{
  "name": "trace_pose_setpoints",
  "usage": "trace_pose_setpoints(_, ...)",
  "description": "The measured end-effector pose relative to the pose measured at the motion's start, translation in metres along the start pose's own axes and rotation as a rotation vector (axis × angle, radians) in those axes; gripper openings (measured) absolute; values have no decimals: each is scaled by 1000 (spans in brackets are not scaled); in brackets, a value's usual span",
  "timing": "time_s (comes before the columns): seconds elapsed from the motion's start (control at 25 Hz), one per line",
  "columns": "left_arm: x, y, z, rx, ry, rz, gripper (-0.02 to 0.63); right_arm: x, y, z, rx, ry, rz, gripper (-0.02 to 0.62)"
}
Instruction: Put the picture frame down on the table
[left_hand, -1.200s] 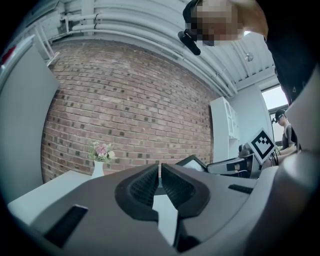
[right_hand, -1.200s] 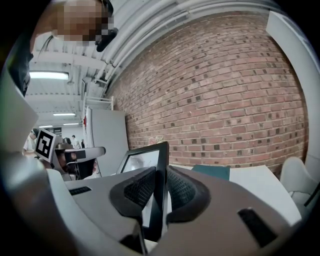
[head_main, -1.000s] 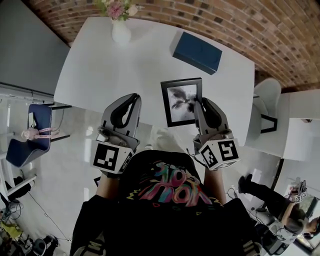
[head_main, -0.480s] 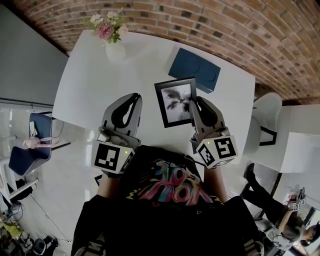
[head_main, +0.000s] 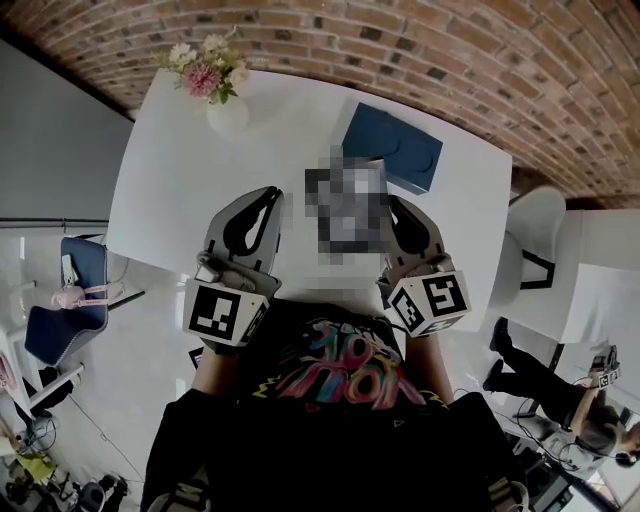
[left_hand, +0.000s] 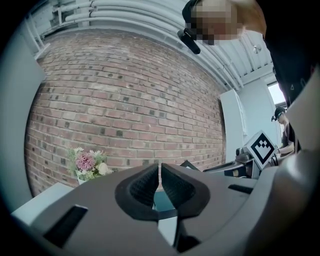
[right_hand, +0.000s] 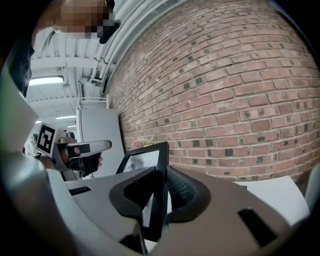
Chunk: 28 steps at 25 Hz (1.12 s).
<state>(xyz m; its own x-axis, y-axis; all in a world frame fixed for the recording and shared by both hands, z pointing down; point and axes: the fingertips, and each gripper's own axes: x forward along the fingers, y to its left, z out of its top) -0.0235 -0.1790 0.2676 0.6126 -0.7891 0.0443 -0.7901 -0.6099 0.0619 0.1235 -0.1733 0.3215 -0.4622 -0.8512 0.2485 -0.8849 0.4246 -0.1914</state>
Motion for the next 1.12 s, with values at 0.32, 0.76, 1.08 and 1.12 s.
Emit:
trace_pose_setpoints(0.32, 6, 1, -3, -3, -7, -21, 35, 5, -1, -4, 2, 6, -1, 89)
trace_pose_setpoints(0.76, 10, 15, -26, -45, 55, -18, 35, 26, -1, -19, 35, 70, 16, 89)
trace_pose_setpoints(1.08, 11, 23, -48, -52, 70, 10, 35, 37, -5, -41, 59, 111, 33, 89)
trace_pose_setpoints(1.12, 11, 24, -51, -54, 75, 15, 35, 39, -5, -46, 63, 119, 37, 89)
